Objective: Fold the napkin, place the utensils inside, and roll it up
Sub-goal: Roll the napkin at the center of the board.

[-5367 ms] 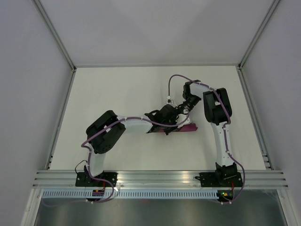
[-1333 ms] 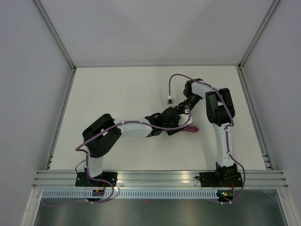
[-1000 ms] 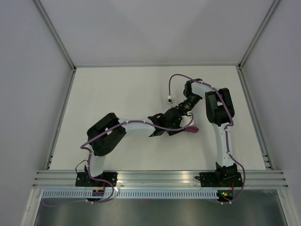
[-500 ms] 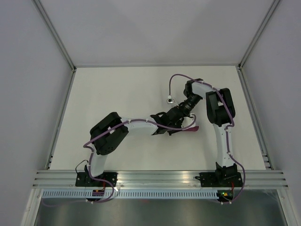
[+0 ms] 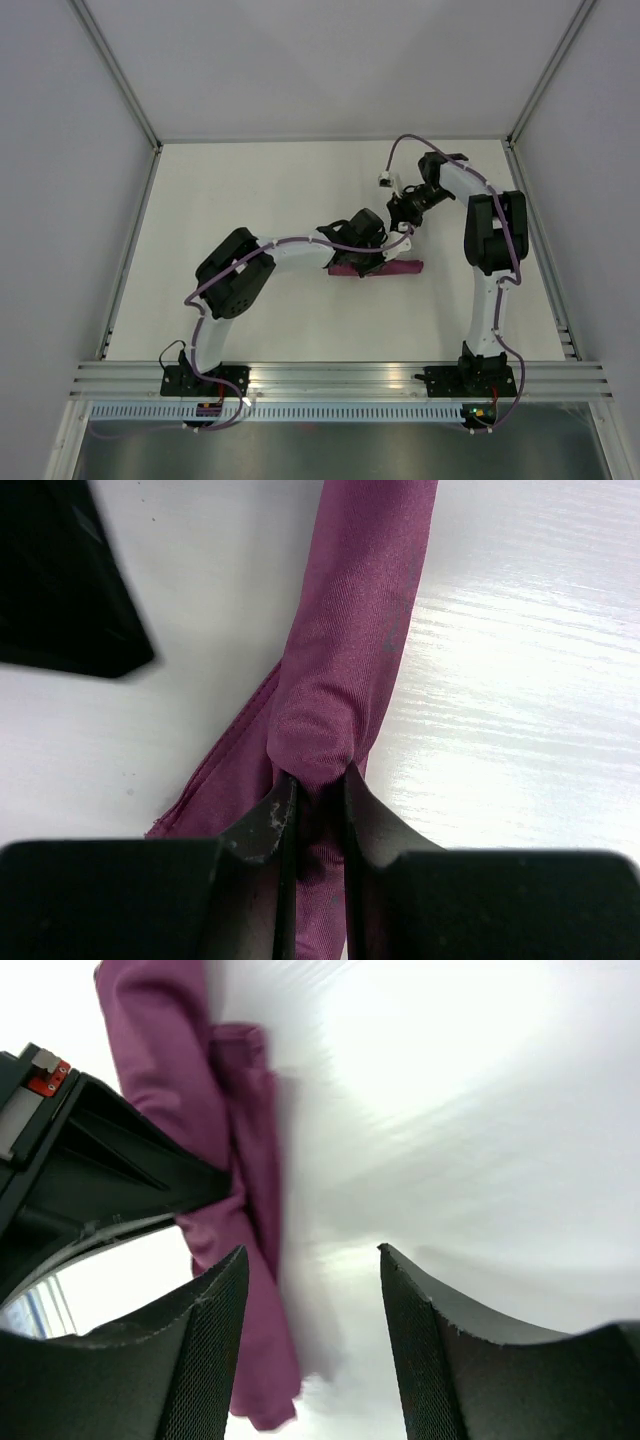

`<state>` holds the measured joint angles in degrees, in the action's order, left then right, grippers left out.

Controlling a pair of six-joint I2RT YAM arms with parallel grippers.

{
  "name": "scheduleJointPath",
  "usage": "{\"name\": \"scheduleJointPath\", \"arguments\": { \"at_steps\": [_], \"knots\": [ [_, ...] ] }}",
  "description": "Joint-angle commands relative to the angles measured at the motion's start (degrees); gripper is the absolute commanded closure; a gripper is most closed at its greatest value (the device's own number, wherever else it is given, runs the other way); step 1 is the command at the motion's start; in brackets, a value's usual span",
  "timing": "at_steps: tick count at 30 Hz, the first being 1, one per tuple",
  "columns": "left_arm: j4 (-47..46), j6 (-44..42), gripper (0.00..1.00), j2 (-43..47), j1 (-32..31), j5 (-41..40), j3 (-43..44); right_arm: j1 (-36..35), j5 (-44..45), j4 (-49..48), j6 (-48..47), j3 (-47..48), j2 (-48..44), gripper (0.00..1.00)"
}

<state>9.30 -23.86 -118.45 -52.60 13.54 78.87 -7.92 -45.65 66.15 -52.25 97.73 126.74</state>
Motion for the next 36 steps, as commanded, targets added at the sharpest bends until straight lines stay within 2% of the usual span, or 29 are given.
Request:
{"name": "scheduleJointPath", "arguments": {
  "at_steps": [1, 6, 9, 19, 26, 30, 36],
  "knots": [
    [7.5, 4.1, 0.98, -4.2, 2.1, 6.3, 2.1, 4.0, -5.9, -8.4, 7.4, -0.4, -5.4, 0.39],
    [15.5, 5.8, 0.98, -7.7, 5.6, 13.3, 7.9, 9.8, -8.4, -10.2, 7.0, -2.1, -9.6, 0.38],
    [20.9, 6.6, 0.97, -10.5, 7.6, 19.1, 12.6, 10.9, -7.6, -13.7, 4.9, -7.3, -14.2, 0.38],
    [33.7, 8.3, 0.96, -19.9, 12.3, 30.9, 26.6, 9.1, -1.9, -31.1, -4.2, -35.2, -35.0, 0.36],
    [42.5, 8.7, 0.96, -25.9, 13.3, 35.3, 36.6, -4.1, 11.5, -44.3, -6.3, -50.5, -46.3, 0.30],
    [44.8, 8.8, 0.95, -27.8, 13.3, 36.6, 39.5, -9.8, 16.7, -49.7, -6.6, -54.4, -46.8, 0.29],
    [47.6, 8.8, 0.95, -29.6, 13.5, 38.1, 42.6, -15.5, 22.0, -53.0, -7.3, -55.4, -44.3, 0.29]
  ]
}}
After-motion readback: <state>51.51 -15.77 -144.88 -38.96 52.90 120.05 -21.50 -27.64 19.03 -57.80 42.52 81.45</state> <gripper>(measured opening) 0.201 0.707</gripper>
